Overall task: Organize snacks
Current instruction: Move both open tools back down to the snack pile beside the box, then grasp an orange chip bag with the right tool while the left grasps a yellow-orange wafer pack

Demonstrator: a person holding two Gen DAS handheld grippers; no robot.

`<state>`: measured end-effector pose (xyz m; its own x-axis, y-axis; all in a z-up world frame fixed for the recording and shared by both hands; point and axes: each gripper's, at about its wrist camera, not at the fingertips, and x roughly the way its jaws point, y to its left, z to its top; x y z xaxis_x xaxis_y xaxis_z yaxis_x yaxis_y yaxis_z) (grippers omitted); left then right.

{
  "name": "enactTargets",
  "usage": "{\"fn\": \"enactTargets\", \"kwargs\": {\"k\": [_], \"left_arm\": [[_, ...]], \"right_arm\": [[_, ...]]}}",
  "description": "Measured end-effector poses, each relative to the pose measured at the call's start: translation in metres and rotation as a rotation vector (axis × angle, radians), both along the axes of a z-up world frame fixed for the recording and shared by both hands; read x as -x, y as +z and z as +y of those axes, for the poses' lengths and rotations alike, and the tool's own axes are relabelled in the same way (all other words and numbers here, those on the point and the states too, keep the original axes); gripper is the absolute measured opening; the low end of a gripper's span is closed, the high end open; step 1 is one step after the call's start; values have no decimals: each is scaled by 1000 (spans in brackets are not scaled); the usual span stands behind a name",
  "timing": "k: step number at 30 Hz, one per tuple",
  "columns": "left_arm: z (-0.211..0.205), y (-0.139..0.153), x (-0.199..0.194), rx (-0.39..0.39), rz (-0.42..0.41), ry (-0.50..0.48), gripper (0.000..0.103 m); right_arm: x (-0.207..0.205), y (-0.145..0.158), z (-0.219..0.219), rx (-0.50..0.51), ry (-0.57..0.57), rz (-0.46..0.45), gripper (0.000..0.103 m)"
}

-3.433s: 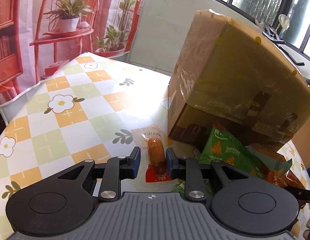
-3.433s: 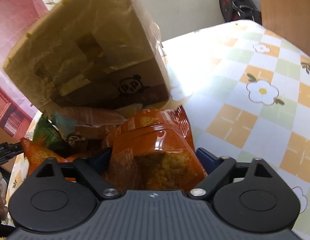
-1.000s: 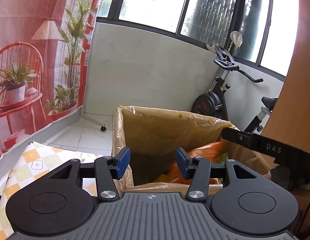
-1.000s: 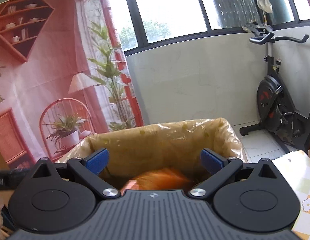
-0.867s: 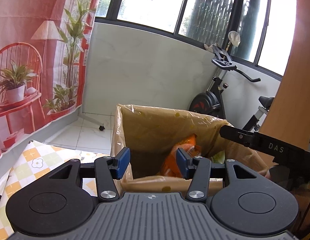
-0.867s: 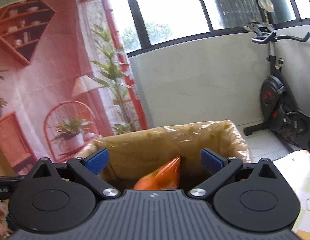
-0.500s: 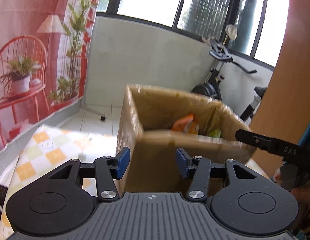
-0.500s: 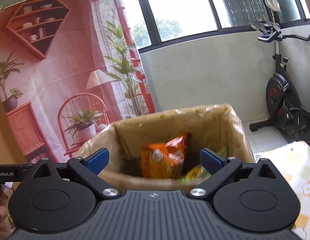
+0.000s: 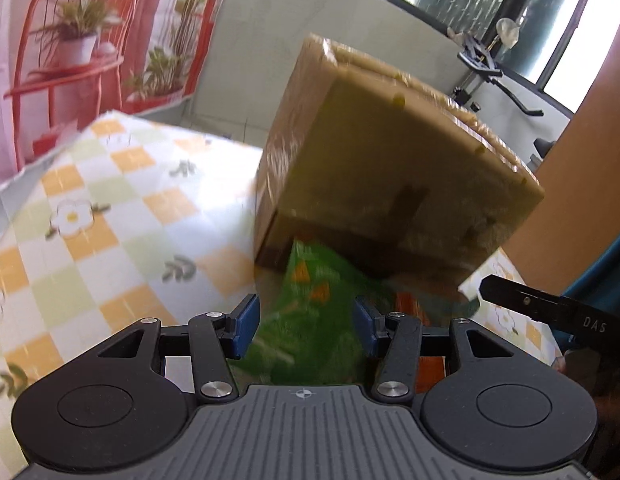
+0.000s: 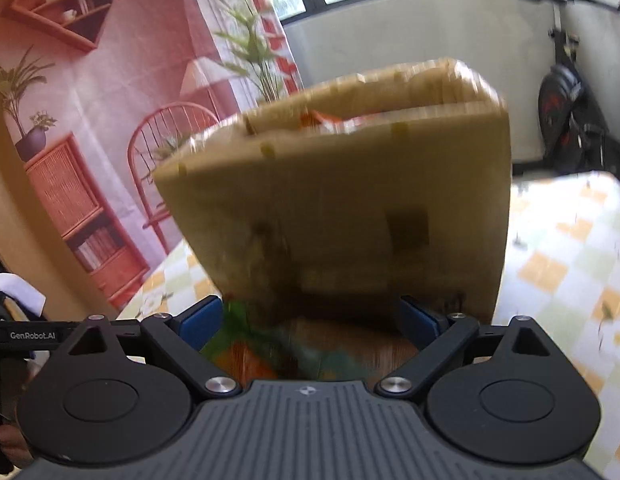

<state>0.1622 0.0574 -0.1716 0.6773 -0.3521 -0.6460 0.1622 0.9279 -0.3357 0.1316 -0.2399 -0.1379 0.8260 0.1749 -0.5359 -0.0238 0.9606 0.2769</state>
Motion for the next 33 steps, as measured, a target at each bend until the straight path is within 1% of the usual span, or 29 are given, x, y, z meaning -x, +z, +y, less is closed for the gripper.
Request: {"fn": "enactTargets", "kwargs": {"k": [5,12,24,33], "left_arm": [[-7,-13,14,5,32,-24,53],[-15,-31,32,8,74,-47,53],[-27,-42,55,7,99,-94,53],[-35,-48,63,-2,151,-108,52]], "right_arm": [[12,-16,-1,-5,-15,54,95],[19,-27,2,-17,-7,93,95],[33,-45,9,-23,-7,128,95],[42,-49,11,-31,-1,113,95]]}}
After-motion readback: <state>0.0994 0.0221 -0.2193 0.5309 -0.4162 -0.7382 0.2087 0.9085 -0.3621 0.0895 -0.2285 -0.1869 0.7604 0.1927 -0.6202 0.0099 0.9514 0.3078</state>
